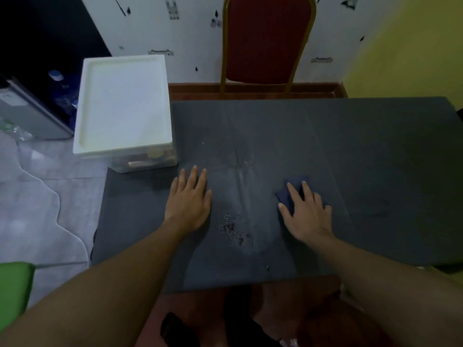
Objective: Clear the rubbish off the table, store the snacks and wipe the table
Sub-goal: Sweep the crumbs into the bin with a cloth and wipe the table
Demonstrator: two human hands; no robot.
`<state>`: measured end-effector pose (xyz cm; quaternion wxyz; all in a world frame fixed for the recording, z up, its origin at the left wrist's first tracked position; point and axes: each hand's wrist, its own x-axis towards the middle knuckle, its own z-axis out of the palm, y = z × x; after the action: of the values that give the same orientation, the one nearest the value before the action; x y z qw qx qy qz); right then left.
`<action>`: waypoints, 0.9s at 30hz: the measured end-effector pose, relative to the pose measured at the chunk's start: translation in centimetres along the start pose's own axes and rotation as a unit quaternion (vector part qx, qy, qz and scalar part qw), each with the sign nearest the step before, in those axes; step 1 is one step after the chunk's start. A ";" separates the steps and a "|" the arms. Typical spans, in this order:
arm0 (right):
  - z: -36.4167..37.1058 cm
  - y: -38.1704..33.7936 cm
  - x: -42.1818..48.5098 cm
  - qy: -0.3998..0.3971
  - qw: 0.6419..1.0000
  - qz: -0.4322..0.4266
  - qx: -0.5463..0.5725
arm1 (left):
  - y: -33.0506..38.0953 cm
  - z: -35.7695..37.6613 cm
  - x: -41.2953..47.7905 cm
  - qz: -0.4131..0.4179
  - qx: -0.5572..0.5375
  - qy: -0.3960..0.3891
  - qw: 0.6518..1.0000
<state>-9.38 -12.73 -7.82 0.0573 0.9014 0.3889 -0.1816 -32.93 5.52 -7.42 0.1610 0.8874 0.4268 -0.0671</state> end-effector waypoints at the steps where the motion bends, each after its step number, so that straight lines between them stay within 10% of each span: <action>1: 0.3 0.2 0.5 0.024 1.000 -0.011 -0.001 | -0.6 0.3 0.5 -0.010 0.000 0.015 1.000; 14: 2.3 -7.6 7.2 0.170 0.944 -0.225 0.170 | -4.7 4.2 2.7 -0.056 0.015 0.094 0.994; 19: 2.7 -9.0 8.1 0.172 0.897 -0.405 0.051 | -4.8 4.3 2.6 -0.052 0.012 0.095 0.994; 27: -0.4 -14.8 16.9 0.200 0.964 -0.138 0.105 | -5.0 4.3 2.7 -0.063 0.019 0.081 0.995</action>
<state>-9.26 9.11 -13.15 -0.1421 0.8578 0.4920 -0.0434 -35.08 8.97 -13.29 0.1048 0.8642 0.4919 -0.0132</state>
